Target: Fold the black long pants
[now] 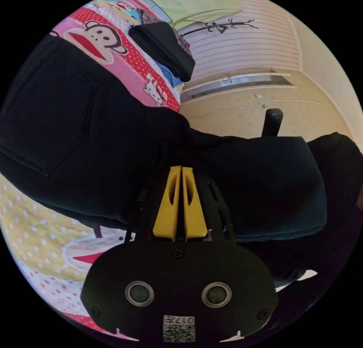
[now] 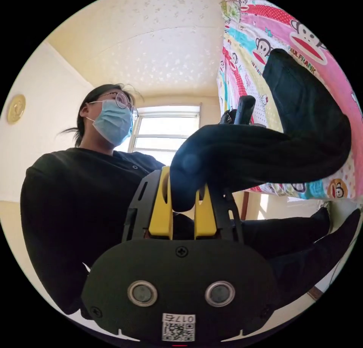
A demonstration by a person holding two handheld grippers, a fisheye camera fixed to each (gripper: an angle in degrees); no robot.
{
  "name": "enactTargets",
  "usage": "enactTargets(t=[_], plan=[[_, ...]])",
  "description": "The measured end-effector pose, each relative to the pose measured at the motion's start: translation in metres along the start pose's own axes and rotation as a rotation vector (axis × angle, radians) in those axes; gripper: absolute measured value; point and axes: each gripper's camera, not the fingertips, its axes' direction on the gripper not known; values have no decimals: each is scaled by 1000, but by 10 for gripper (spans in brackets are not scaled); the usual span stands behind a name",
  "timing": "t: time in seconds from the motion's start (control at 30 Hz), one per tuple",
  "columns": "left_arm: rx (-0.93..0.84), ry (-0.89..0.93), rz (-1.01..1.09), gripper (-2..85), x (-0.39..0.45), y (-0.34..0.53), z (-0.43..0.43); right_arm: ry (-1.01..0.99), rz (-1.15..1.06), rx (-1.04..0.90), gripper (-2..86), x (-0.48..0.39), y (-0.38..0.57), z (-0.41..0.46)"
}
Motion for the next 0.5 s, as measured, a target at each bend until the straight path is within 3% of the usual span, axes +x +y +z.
enactTargets(t=[0.1, 0.2, 0.27, 0.37, 0.5], plan=[[99, 158, -174, -9, -19, 35, 28, 35, 13, -49, 84, 5, -25, -6], [399, 263, -353, -6, -49, 89, 5, 86, 66, -8, 97, 36, -72, -26], [654, 273, -460, 4, -60, 139, -26, 221, 90, 19, 112, 63, -119, -38], [839, 251, -472, 75, -50, 182, -56, 266, 40, 4, 138, 72, -162, -40], [890, 262, -401, 161, -28, 194, -70, 384, 43, 95, 159, 48, -166, -50]])
